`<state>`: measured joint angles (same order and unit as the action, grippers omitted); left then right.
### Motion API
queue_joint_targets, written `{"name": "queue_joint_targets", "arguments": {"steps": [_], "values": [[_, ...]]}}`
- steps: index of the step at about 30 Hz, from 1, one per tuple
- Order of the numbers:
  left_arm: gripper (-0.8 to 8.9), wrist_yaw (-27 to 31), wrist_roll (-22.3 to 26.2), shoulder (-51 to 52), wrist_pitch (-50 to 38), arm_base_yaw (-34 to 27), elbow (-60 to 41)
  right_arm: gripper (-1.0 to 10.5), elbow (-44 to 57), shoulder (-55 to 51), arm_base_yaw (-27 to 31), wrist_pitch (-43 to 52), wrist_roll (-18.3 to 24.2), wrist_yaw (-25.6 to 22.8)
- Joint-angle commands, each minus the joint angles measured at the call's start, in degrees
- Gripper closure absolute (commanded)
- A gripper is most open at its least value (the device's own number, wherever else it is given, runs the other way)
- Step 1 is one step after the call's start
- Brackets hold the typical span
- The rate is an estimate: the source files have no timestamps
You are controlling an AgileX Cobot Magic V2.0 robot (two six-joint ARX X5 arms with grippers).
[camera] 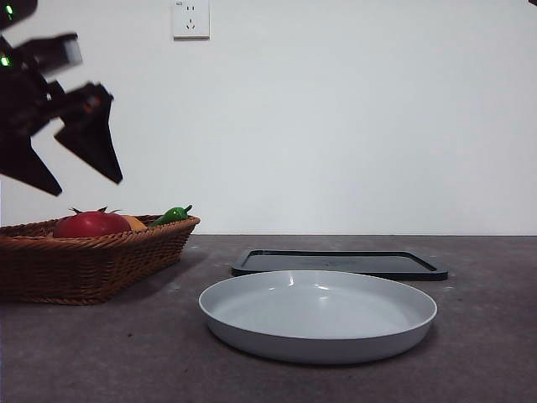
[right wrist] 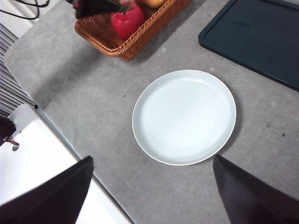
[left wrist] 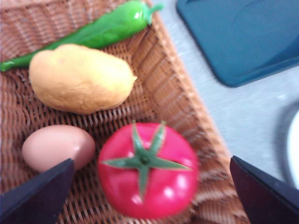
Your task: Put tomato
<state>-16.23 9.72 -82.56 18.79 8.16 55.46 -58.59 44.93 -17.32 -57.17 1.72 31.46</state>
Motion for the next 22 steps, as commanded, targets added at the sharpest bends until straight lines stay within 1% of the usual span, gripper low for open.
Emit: {"name": "queue_joint_targets", "arguments": {"steps": [1,8,15,19,22], "values": [[2.81,0.2,1.7,-2.5,-1.6,0.2,1.4,5.4,-1.3,0.3,-0.3,0.5,0.2,0.0],[2.81,0.2,1.9,-6.9,-3.9,0.2,1.4,5.4,-1.3,0.3,-0.3,0.5,0.2,0.0],[2.92,0.2,1.9,-9.2,-4.1,0.2,1.4,5.4,-1.3,0.3,-0.3,0.5,0.2,0.0],[4.11,0.2,1.9,-9.2,-3.8,0.2,1.4,5.4,-1.3,0.3,-0.3,0.5,0.2,0.0],[4.52,0.2,1.8,-9.2,-3.3,0.2,1.4,5.4,-1.3,0.3,-0.3,0.5,0.2,0.0]]}}
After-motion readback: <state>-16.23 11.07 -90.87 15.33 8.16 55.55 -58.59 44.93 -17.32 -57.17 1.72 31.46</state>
